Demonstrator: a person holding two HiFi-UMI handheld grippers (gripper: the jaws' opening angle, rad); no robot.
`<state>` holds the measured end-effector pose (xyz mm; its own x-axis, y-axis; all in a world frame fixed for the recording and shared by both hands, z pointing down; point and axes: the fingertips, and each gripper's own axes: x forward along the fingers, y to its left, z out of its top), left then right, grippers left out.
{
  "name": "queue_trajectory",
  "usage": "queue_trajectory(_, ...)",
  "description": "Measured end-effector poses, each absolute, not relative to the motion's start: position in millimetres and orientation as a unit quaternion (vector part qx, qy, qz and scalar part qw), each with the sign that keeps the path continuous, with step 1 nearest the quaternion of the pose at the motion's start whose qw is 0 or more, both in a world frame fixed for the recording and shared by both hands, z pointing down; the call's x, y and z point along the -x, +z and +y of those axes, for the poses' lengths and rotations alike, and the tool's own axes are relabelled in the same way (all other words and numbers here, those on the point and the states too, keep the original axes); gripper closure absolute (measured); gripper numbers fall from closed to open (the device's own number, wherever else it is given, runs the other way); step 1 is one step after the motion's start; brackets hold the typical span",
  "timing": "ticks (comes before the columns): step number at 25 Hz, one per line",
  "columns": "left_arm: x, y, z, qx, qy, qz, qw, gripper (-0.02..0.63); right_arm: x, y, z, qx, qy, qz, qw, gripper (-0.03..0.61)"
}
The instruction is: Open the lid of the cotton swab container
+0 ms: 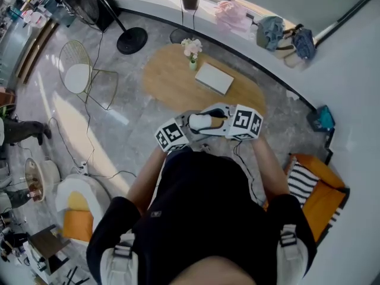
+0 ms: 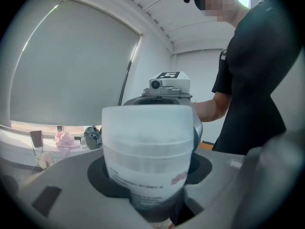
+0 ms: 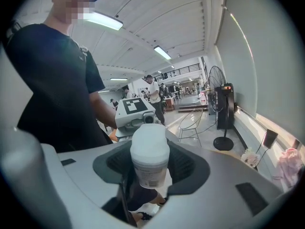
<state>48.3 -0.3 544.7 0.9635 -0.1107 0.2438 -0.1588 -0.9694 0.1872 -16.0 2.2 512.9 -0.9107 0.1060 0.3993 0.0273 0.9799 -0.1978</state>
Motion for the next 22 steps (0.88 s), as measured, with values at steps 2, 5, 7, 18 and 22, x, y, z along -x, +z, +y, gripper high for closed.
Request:
queue_trajectory(2,-48.3,546.3,-0.3,-0.985,0.115,-0.068,0.105,0.362,17.2,512.2,1.7,0.035,0.092,-0.975,0.200,0.373)
queue_trajectory(5,-48.7,547.4,2.8,-0.985,0.116,-0.066,0.107,0.379,19.1,509.8,2.4,0.033,0.087,-0.976,0.197,0.373)
queue_trajectory(7,-49.4,547.5,4.0,-0.985,0.117,-0.065,0.105,0.397,17.9,511.5,3.3,0.033,0.087,-0.976,0.198,0.371)
queue_trajectory(18,-47.9,554.9,-0.3,-0.981,0.142,-0.080,0.104,0.407,12.7,515.9,2.0,0.018,0.077,-0.973,0.219,0.361)
queue_trajectory(22,-46.2,558.3,-0.5,-0.980,0.149,-0.085,0.105,0.411,13.3,511.8,-0.3,0.011,0.056,-0.972,0.226,0.354)
